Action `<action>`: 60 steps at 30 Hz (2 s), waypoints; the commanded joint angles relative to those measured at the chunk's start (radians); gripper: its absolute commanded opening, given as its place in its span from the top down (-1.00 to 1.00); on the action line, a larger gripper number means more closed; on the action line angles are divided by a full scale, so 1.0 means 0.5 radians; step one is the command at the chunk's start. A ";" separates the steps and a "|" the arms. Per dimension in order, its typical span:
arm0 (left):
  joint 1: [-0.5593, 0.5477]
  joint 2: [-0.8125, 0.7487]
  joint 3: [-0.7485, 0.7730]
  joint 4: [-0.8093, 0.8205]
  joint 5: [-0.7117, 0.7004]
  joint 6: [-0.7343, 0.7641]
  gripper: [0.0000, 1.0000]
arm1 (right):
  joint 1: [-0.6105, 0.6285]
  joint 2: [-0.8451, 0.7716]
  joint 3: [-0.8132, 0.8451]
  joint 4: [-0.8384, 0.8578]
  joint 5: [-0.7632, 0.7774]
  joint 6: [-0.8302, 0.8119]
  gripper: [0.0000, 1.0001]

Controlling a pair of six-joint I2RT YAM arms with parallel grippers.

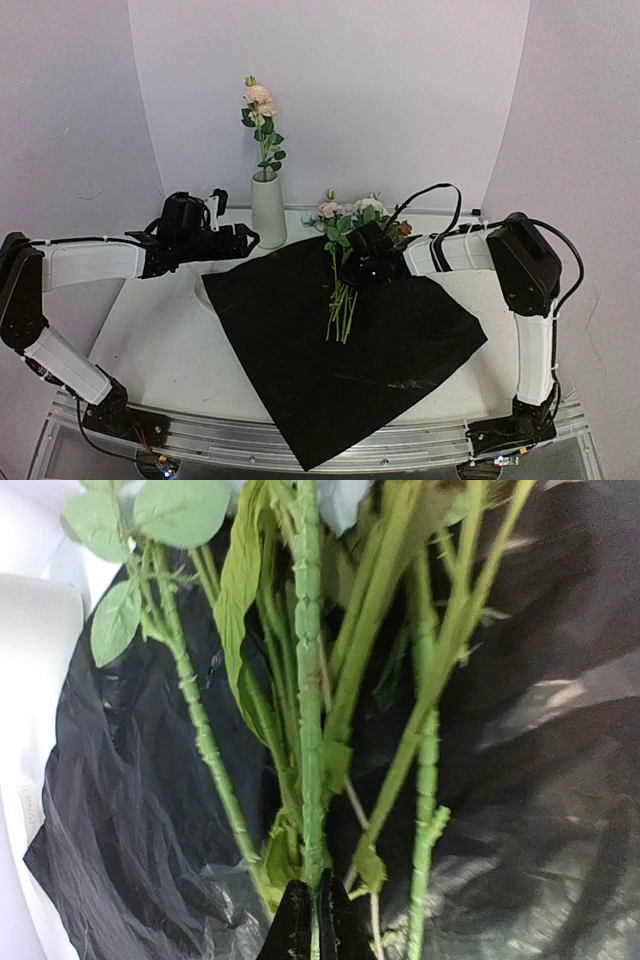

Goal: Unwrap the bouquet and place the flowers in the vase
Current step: Pick up the fake flower from the wrapping paper.

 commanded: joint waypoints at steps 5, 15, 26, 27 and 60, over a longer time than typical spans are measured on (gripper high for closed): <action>0.002 -0.083 0.012 -0.007 -0.011 0.000 -0.66 | -0.008 -0.295 -0.056 -0.053 0.094 -0.030 1.00; 0.002 -0.075 0.024 -0.007 0.030 -0.031 -0.66 | -0.008 -0.511 -0.235 0.214 -0.086 -0.355 1.00; 0.002 0.012 0.091 -0.006 0.148 -0.074 -0.66 | -0.008 -0.603 -0.392 0.448 -0.511 -0.628 1.00; 0.002 0.030 0.097 -0.005 0.168 -0.084 -0.66 | -0.008 -0.607 -0.417 0.489 -0.543 -0.651 1.00; -0.372 0.597 0.673 0.181 0.472 -0.387 -0.41 | -0.008 -0.713 -0.816 1.242 -1.156 -0.986 1.00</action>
